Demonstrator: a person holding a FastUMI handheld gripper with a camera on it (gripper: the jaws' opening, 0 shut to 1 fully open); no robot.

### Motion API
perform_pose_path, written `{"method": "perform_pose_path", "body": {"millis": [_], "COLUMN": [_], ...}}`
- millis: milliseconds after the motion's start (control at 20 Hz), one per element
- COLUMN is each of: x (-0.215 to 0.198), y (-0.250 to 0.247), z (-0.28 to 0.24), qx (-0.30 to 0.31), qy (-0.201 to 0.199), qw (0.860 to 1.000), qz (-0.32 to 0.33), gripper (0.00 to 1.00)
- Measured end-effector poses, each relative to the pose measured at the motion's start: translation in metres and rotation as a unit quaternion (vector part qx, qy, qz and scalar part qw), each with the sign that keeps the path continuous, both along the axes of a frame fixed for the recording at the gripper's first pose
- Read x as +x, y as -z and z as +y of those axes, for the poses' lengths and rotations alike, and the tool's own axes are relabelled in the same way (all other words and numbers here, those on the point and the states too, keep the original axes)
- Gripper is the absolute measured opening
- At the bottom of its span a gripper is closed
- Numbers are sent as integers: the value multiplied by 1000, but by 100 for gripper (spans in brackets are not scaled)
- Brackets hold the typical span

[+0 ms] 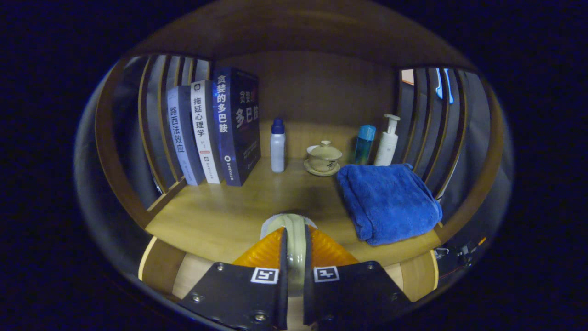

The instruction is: Pull open the drawer, take out the items inside it, and place them on the countertop above the cabinet.

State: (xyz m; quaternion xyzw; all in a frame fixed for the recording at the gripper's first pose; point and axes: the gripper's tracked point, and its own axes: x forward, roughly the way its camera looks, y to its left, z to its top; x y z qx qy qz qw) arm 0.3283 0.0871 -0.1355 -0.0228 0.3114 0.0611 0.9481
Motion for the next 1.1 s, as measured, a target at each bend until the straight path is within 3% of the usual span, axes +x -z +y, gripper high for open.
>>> {"method": "perform_pose_path", "body": {"millis": [450,550,750,800,1100], "x": [34,32,14,8,-62], "y": [4,5,4,-2,-49], "z": [3,-3,-6,-5,-4], "qx": [17,3,-23,-26,-15], "qy": [16,22,7,3,-5], "qw": [1000,1000,1000,1000,994], "qz": [-19,-17,-10,-18,-105], "gripper": [14,18,64,71,73]}}
